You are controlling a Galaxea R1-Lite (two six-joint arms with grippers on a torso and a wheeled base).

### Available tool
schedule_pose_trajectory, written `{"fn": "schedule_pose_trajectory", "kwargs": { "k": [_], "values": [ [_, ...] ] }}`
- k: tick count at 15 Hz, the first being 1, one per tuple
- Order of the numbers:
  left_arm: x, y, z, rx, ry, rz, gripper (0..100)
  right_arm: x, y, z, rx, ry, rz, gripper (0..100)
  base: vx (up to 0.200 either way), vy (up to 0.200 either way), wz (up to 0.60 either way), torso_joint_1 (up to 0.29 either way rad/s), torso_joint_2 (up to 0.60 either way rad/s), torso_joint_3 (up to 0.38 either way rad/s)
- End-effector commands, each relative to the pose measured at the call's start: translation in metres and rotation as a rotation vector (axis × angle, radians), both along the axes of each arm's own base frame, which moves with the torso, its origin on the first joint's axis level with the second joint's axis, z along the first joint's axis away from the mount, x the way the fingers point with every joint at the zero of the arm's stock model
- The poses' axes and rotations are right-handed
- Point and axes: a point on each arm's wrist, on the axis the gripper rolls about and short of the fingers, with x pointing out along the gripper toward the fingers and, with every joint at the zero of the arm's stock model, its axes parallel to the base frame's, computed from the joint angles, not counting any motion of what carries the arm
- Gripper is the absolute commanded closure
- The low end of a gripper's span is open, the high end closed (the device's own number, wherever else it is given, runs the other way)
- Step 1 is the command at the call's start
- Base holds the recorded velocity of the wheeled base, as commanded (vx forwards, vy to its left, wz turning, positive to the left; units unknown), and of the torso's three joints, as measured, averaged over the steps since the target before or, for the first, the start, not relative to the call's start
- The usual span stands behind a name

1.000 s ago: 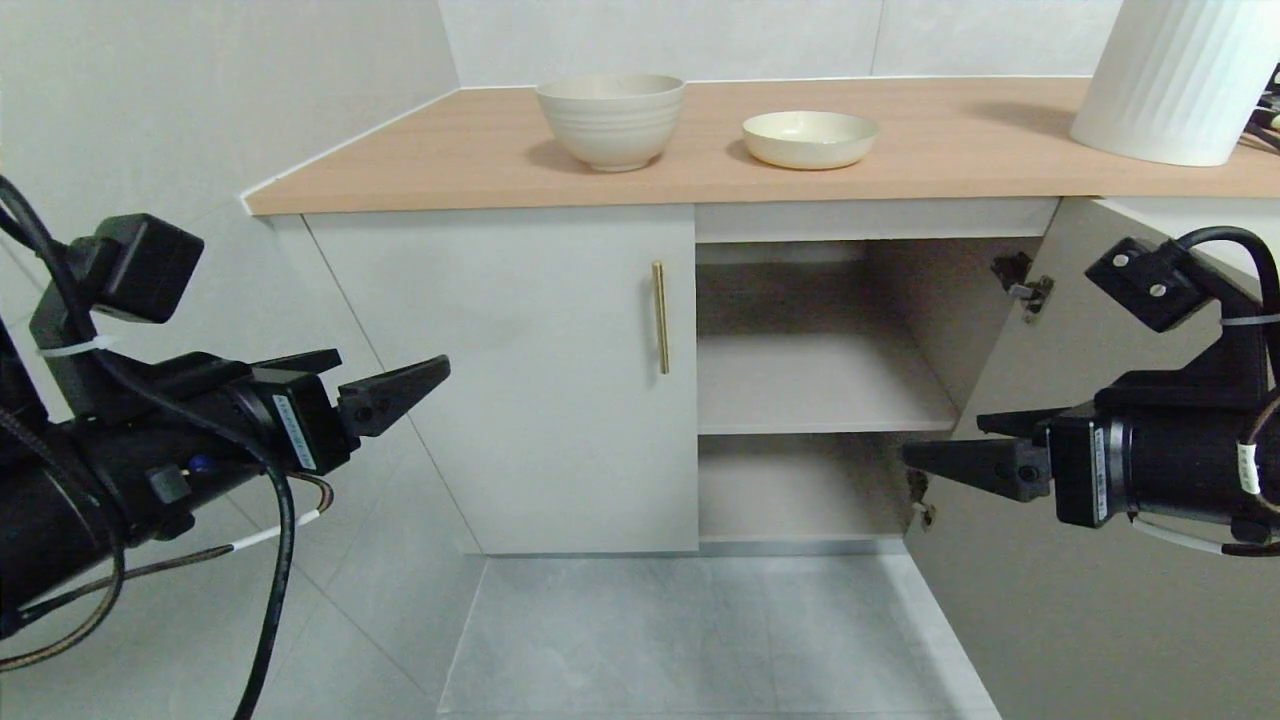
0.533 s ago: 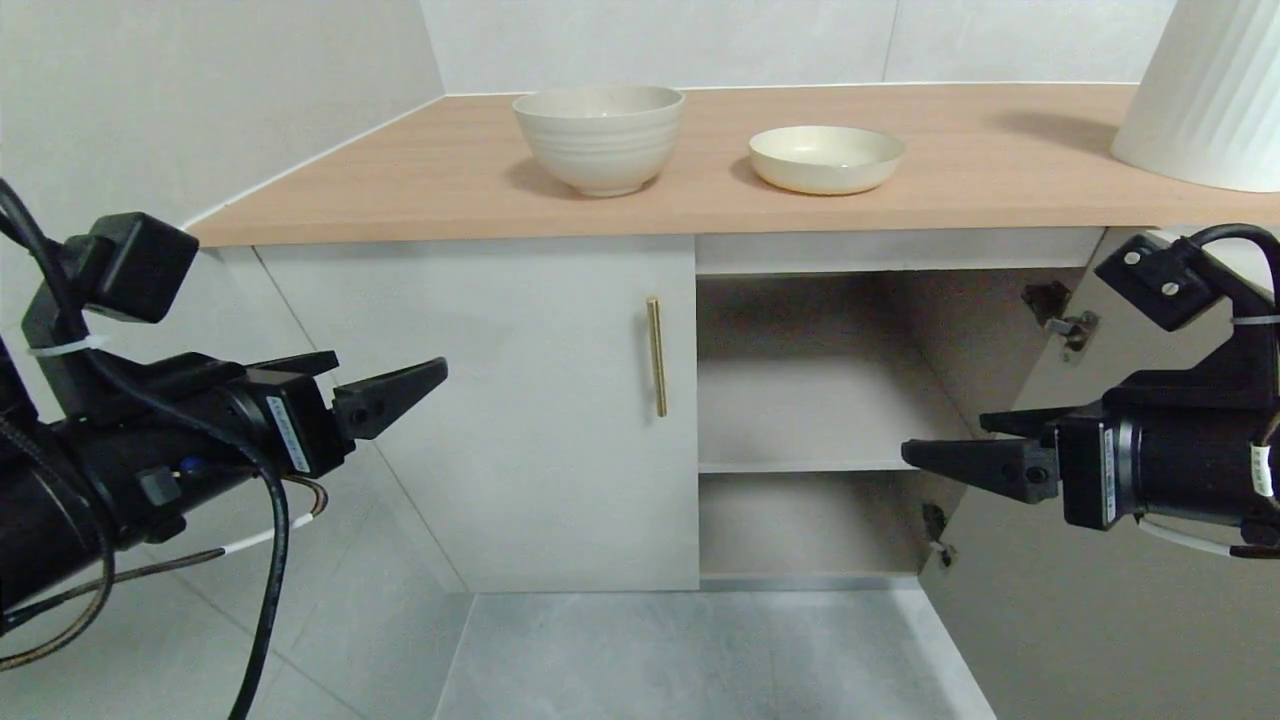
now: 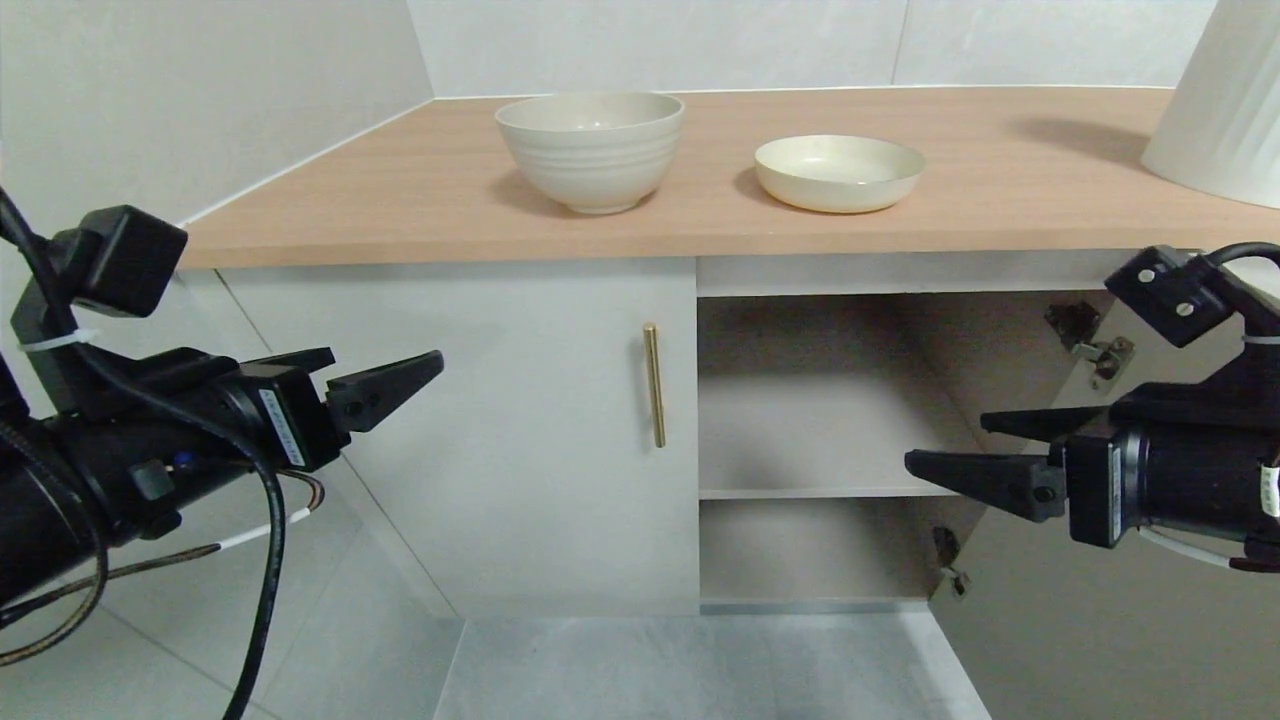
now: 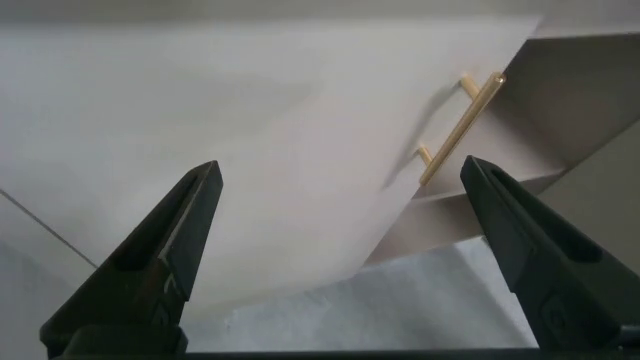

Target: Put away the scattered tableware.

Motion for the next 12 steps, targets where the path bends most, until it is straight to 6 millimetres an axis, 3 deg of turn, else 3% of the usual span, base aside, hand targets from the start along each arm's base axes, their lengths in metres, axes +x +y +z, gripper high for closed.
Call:
{"fn": "schedule_pose_trajectory", "kwargs": {
  "k": [1, 3, 7, 12],
  "values": [
    [0.0014, -0.0003, -0.0011, -0.004, 0.009, 0.0, 0, 0.0004, 0.0002, -0.0084, -0.002, -0.02, 0.005, 0, 0.0, 0.0, 0.0, 0.0, 0.0, 0.0],
    [0.002, -0.0008, -0.0018, -0.003, 0.012, -0.001, 0, 0.0043, 0.0025, -0.0125, 0.012, -0.057, 0.005, 0, 0.0, 0.0, 0.0, 0.013, -0.05, -0.023],
    [0.0037, -0.0013, -0.0035, -0.002, 0.021, -0.003, 0, 0.0043, 0.0025, -0.0147, 0.003, -0.061, 0.009, 0, 0.0, 0.0, 0.0, 0.074, -0.26, -0.258],
    [0.0043, -0.0015, -0.0045, -0.001, 0.026, -0.003, 0, 0.0053, 0.0031, -0.0168, -0.001, -0.054, 0.01, 0, 0.0, 0.0, 0.0, 0.167, -0.52, -0.297]
  ]
}}
